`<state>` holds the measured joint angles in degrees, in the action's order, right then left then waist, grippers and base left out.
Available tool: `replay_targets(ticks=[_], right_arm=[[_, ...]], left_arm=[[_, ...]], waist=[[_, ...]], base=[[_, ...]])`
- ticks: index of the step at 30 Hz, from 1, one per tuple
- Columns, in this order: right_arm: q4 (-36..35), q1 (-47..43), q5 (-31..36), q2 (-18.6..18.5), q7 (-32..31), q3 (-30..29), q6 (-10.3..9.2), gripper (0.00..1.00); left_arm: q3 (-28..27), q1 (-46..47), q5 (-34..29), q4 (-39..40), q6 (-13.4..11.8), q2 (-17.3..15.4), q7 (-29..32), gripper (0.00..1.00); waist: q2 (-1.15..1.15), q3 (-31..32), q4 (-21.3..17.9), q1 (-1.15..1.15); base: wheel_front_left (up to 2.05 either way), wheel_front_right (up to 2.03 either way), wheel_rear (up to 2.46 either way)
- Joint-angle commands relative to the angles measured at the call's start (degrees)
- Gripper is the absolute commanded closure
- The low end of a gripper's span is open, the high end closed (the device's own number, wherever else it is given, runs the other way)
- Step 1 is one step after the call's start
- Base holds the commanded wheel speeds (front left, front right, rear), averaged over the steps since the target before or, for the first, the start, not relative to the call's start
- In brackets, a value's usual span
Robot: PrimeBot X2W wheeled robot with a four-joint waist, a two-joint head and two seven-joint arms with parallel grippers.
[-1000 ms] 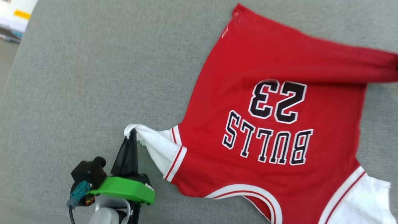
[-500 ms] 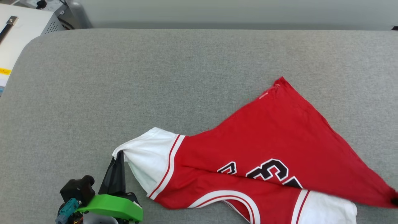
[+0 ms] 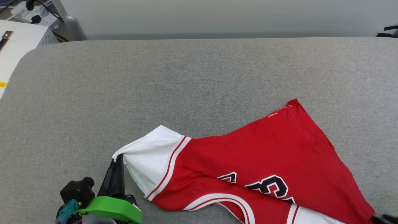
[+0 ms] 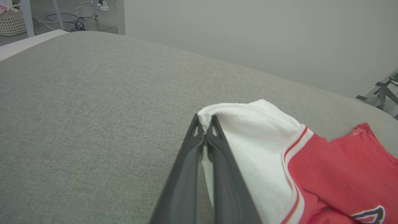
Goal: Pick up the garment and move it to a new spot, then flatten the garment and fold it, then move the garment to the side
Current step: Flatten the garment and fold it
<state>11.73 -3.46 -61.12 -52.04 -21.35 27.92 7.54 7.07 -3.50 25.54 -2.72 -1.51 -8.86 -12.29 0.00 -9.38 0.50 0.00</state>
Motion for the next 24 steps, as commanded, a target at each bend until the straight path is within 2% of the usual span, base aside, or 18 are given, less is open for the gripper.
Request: replay_targets(ticks=[1,7,13,15,18,24], right_arm=[[-0.56,1.35,1.19,0.18,1.91,-2.52,-0.05,0.00],[-7.11,5.38,5.21,0.07,6.19,-12.61,-0.05,0.00],[-15.03,12.70,10.65,1.02,2.97,-17.94,-0.05,0.00],[-16.88,16.18,12.03,1.42,0.13,-17.58,-0.05,0.00],[-18.13,21.88,13.26,1.51,-6.17,-14.05,-0.05,0.00],[-13.62,32.57,13.58,1.80,-20.70,-4.59,-0.05,0.00]], left_arm=[[-0.01,-0.78,0.11,0.30,-0.43,-0.31,0.02,1.00],[0.51,-0.58,-0.07,1.02,-0.70,-0.33,0.14,1.00],[1.68,0.40,-0.64,2.08,-0.83,-0.02,0.27,1.00],[2.13,1.00,-0.85,2.38,-0.85,0.17,0.24,1.00],[2.77,2.10,-1.20,2.69,-0.88,0.55,0.07,1.00],[4.54,4.61,-1.98,2.98,-0.65,1.57,-0.41,1.00]], waist=[[0.00,0.07,0.02,0.00],[0.00,-0.14,0.67,0.00],[0.00,-1.85,2.31,0.00],[0.00,-2.78,3.04,0.00],[0.00,-4.32,4.24,0.00],[0.00,-7.96,6.83,0.00]], base=[[0.00,0.00,0.00],[0.00,0.00,0.00],[0.00,0.00,0.00],[0.00,0.00,0.00],[0.00,0.00,0.00],[0.00,0.00,0.00]])
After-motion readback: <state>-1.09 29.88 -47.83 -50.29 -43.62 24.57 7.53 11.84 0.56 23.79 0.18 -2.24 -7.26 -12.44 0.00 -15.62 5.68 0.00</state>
